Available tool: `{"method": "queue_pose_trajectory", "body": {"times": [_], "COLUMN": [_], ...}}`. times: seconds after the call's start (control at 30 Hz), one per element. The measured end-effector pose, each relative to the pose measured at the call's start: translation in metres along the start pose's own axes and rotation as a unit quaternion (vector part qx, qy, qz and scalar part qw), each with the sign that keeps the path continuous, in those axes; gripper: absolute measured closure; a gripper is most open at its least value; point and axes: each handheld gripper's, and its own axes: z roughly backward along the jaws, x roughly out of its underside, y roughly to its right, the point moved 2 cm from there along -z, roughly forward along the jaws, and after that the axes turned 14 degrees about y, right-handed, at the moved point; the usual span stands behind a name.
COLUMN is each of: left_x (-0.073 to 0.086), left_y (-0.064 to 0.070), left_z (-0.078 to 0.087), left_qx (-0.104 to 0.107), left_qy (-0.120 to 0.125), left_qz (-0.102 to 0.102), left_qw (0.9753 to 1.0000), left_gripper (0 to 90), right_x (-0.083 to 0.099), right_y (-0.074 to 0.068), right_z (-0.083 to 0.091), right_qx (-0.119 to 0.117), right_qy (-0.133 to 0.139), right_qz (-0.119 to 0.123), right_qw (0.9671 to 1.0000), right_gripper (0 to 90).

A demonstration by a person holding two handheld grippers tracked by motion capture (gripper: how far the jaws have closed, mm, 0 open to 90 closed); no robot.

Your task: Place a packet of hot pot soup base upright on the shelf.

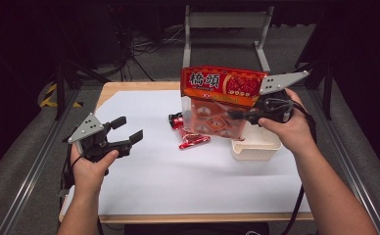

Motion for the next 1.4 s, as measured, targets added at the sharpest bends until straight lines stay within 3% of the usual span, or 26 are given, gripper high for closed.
{"method": "queue_pose_trajectory", "body": {"times": [0.27,0.73,1.4], "left_x": [0.002,0.002,0.004], "left_y": [-0.004,-0.004,-0.005], "left_z": [0.0,0.0,-0.001], "left_qx": [-0.006,-0.002,0.0], "left_qy": [0.001,0.0,-0.002], "left_qz": [0.007,0.009,0.012], "left_qw": [1.0,1.0,0.9999], "left_gripper": [20.4,19.9,19.6], "right_x": [-0.002,0.001,0.024], "right_y": [0.018,0.035,0.056], "right_z": [0.016,0.032,0.047], "right_qx": [0.03,0.066,0.132], "right_qy": [-0.002,0.001,0.02], "right_qz": [-0.001,0.0,-0.019], "right_qw": [0.9995,0.9978,0.9908], "right_gripper": [70.2,70.2,70.3]}}
